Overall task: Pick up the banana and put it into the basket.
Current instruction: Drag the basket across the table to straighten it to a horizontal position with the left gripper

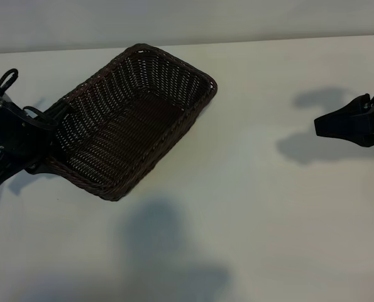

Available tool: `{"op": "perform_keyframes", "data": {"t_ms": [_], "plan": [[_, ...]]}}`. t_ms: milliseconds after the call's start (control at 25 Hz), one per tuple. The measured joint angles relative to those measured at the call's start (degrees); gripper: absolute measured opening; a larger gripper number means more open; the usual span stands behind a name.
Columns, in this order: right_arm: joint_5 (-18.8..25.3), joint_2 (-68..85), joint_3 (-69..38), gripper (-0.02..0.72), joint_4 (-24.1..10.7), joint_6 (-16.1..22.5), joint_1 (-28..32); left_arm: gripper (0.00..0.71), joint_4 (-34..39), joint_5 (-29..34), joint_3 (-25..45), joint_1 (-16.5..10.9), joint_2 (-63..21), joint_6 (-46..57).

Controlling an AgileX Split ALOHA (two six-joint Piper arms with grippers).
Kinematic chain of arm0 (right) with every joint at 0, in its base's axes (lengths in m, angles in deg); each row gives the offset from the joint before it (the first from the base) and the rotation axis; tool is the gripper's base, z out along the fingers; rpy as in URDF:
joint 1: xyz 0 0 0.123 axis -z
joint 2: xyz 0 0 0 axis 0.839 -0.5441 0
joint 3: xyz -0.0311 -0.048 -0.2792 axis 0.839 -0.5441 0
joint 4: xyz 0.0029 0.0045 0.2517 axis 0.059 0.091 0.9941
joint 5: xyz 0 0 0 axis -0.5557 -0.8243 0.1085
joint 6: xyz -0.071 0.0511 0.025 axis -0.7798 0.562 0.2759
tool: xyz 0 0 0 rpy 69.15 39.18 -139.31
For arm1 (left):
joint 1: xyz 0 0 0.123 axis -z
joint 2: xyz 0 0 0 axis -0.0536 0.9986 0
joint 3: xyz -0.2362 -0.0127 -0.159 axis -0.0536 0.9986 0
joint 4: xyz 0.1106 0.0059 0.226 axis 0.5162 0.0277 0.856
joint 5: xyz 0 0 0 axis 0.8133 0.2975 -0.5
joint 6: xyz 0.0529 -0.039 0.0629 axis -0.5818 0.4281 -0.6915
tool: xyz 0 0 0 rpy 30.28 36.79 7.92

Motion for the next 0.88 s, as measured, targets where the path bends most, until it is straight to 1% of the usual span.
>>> {"op": "perform_keyframes", "data": {"t_ms": [240,400,560,720,880], "plan": [[0.0,0.0,0.0,0.594,0.0,0.0,0.0,0.174,-4.5,1.2,-0.3,0.0,-1.8,-7.8],[0.0,0.0,0.0,0.594,0.0,0.0,0.0,0.174,-5.8,1.9,-3.3,0.0,-1.9,-13.3],[0.0,0.0,0.0,0.594,0.0,0.0,0.0,0.174,-5.8,3.9,-7.0,0.0,-1.8,-18.6],[0.0,0.0,0.0,0.594,0.0,0.0,0.0,0.174,-5.8,9.3,-13.0,0.0,0.2,-26.9],[0.0,0.0,0.0,0.594,0.0,0.0,0.0,0.174,-5.8,18.0,-21.0,0.0,5.6,-34.7]]}}
